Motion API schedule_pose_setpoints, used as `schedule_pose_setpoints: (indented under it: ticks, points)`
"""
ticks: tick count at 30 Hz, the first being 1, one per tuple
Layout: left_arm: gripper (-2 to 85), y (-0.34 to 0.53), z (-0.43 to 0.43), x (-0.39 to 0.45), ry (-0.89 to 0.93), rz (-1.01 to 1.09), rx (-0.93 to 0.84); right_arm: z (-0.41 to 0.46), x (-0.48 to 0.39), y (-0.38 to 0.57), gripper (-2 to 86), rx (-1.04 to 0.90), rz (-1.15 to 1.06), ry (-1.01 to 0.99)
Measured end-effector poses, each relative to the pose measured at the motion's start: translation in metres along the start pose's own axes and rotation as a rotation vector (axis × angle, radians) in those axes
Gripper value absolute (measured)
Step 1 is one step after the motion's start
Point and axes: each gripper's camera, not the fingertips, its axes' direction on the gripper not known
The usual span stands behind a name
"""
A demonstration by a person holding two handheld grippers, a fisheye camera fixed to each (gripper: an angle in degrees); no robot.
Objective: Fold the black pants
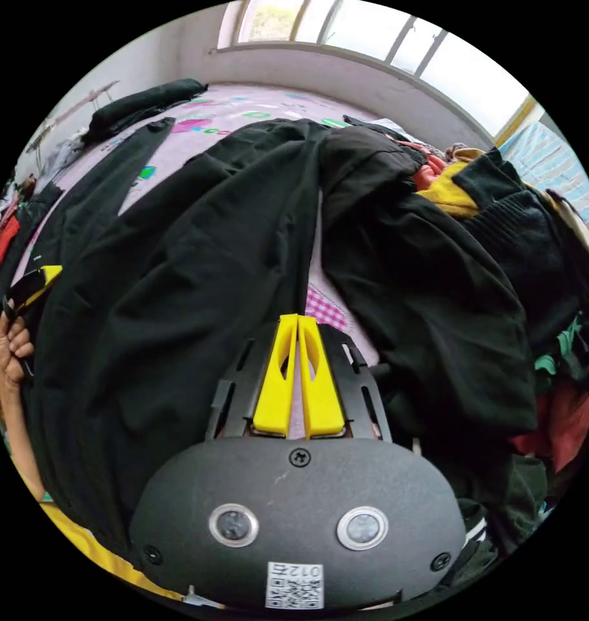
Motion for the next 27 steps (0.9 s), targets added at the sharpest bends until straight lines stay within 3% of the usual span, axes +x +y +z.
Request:
schedule_pose_setpoints:
  ticks: [4,6,8,12,15,21,25,27]
  points:
    - [0.5,-0.006,0.003,-0.019,-0.003,-0.017,-0.032,-0.005,0.033,0.001,-0.1,-0.069,0.106,0.076]
    - [0.6,-0.008,0.003,-0.025,-0.001,-0.017,-0.035,-0.017,0.036,0.002,-0.1,-0.003,0.138,0.131]
    - [0.5,-0.010,0.003,-0.031,0.003,-0.016,-0.042,-0.039,0.031,0.004,-0.1,0.119,0.146,-0.009]
    - [0.5,-0.014,0.002,-0.038,-0.005,0.002,-0.048,-0.044,0.001,0.000,-0.1,0.116,0.040,-0.158]
    - [0.5,-0.016,0.003,-0.046,0.003,-0.004,-0.053,-0.021,-0.007,-0.005,-0.1,-0.004,-0.023,-0.024]
    - [0.5,-0.019,0.001,-0.054,0.009,-0.014,-0.049,-0.041,0.008,-0.002,0.0,0.081,0.144,0.074]
    - [0.5,-0.020,0.003,-0.052,-0.006,-0.004,-0.052,-0.086,-0.059,0.009,0.0,0.206,-0.095,-0.106]
    - [0.4,-0.021,0.003,-0.050,-0.012,0.003,-0.055,-0.089,-0.090,0.007,0.0,0.202,-0.195,-0.083]
